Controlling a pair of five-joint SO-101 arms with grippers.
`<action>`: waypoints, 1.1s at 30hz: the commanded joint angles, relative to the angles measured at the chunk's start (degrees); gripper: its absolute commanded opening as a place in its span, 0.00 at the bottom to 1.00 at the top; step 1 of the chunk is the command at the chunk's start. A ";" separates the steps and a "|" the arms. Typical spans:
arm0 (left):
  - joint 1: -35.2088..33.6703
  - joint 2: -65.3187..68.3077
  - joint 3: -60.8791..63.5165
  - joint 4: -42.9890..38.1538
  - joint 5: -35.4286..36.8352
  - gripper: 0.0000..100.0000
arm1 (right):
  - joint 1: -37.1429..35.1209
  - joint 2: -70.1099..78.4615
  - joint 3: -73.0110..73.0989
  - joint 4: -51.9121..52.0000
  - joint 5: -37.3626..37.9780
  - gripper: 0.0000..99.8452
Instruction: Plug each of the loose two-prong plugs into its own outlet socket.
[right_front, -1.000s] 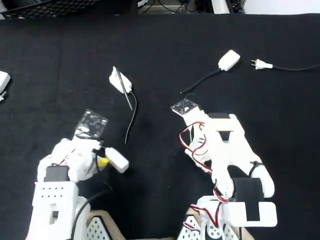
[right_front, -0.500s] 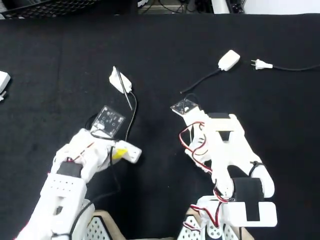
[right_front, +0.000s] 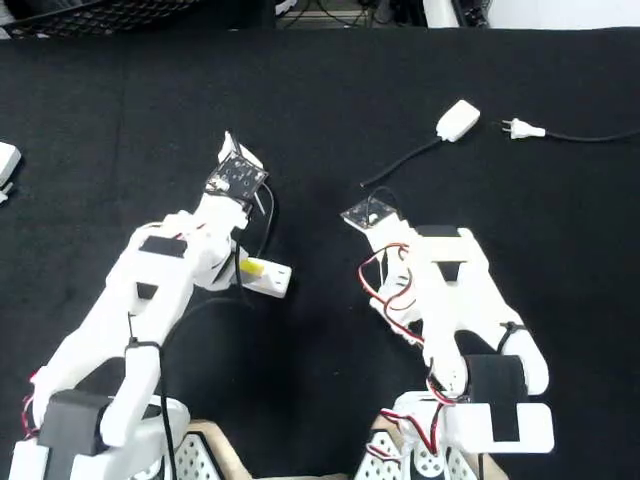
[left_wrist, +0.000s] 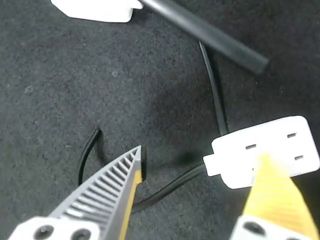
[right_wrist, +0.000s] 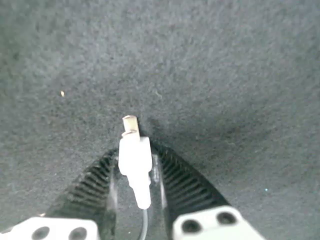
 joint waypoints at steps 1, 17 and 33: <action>-0.40 1.67 -1.54 0.09 0.18 0.34 | 0.62 -0.22 -0.22 -2.64 -0.53 0.02; 3.38 3.52 -12.35 13.36 -7.65 0.34 | 0.62 -0.22 -0.13 -2.64 -0.70 0.02; 1.19 19.16 -25.45 19.87 -8.88 0.34 | 0.62 -0.22 -0.13 -2.55 -0.70 0.02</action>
